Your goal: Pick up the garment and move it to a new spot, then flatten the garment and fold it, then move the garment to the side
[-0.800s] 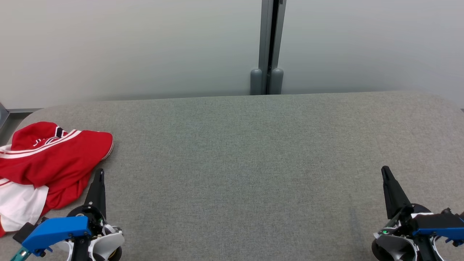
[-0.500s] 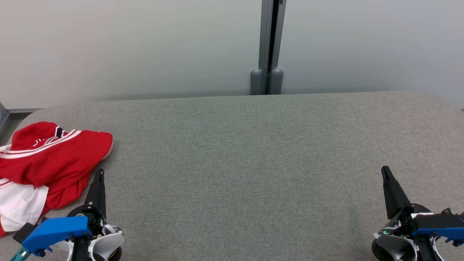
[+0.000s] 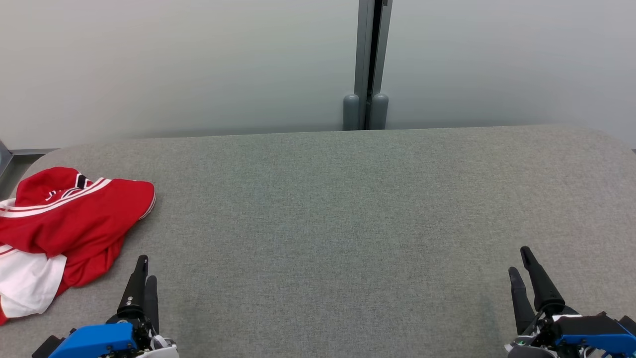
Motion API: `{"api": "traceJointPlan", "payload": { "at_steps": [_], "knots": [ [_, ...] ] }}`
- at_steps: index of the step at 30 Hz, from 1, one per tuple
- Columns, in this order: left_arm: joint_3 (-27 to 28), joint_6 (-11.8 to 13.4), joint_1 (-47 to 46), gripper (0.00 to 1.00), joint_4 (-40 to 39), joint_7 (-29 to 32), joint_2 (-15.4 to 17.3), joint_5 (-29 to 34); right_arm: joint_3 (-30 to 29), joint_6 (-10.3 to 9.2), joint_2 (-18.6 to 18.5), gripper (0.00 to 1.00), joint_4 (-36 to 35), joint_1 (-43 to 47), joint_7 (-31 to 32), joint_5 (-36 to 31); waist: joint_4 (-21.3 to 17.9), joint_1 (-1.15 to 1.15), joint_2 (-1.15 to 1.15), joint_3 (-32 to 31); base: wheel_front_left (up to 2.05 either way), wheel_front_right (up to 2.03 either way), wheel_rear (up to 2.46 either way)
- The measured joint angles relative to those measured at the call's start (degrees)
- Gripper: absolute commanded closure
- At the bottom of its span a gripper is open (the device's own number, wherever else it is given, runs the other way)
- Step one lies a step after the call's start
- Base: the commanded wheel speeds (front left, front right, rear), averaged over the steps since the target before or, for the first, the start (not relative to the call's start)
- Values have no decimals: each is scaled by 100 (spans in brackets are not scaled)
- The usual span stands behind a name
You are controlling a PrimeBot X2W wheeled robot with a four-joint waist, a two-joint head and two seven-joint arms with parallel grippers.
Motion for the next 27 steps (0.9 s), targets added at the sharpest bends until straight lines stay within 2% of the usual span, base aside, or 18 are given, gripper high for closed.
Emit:
{"api": "traceJointPlan", "payload": {
  "at_steps": [9,16,27],
  "knots": [
    [-136,32,-2,0,-73,-247,1,361,121,0,0,0,-76,-7,-241,-421,4,0,0,2,0,0,0],
    [-281,198,-4,0,-198,-434,3,1121,154,1,-1,0,-118,-9,-431,-1116,18,0,0,7,0,0,0],
    [-563,324,-5,0,-238,-684,26,2397,196,1,-4,0,-194,-15,-686,-2302,48,0,0,14,0,0,0]
  ]
}}
